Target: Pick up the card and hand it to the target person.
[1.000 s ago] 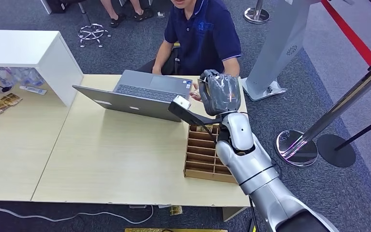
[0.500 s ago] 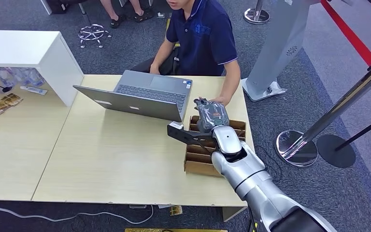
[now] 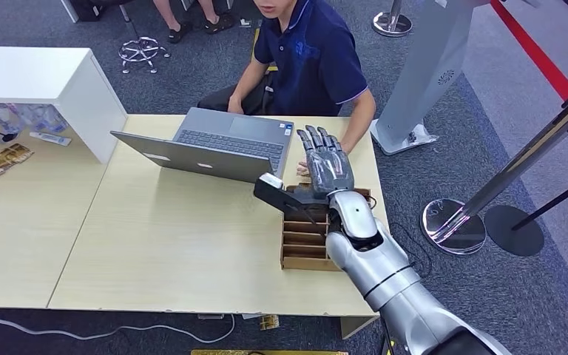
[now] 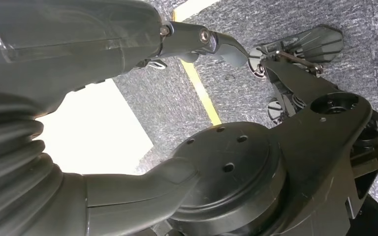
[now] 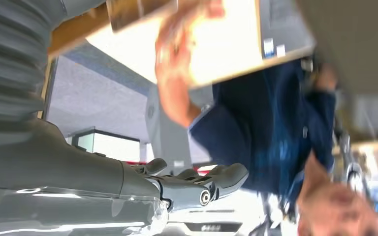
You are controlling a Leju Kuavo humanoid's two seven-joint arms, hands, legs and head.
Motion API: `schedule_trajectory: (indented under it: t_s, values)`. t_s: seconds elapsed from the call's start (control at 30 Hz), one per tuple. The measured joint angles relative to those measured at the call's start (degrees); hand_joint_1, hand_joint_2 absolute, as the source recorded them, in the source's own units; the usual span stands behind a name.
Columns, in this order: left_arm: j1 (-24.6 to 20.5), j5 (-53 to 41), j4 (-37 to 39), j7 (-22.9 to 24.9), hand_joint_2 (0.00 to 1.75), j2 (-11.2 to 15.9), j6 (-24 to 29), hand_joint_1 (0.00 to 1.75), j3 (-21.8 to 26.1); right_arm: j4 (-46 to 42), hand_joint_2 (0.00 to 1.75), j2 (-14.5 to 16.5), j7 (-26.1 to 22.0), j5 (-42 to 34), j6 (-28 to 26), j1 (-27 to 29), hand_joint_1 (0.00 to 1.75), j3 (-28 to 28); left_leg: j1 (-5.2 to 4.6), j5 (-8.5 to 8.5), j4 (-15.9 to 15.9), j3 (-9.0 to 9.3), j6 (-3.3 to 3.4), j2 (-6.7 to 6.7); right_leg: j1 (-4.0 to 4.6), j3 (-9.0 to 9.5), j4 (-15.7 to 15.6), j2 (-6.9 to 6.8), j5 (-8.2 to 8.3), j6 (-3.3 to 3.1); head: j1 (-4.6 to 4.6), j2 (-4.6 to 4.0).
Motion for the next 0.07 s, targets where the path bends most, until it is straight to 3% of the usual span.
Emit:
schedule_trajectory:
  t_s: [0.07]
  values:
    - [0.0, 0.3, 0.1, 0.0, 1.75, -0.1, 0.3, 0.00, 0.2, -2.6, 1.75, -0.4, 0.1, -0.2, 0.4, 0.7, 0.00, -0.6, 0.00, -0.02, 0.0, 0.02, -0.01, 0.00, -0.01, 0.02, 0.0, 0.00, -0.02, 0.00, 0.00, 0.00]
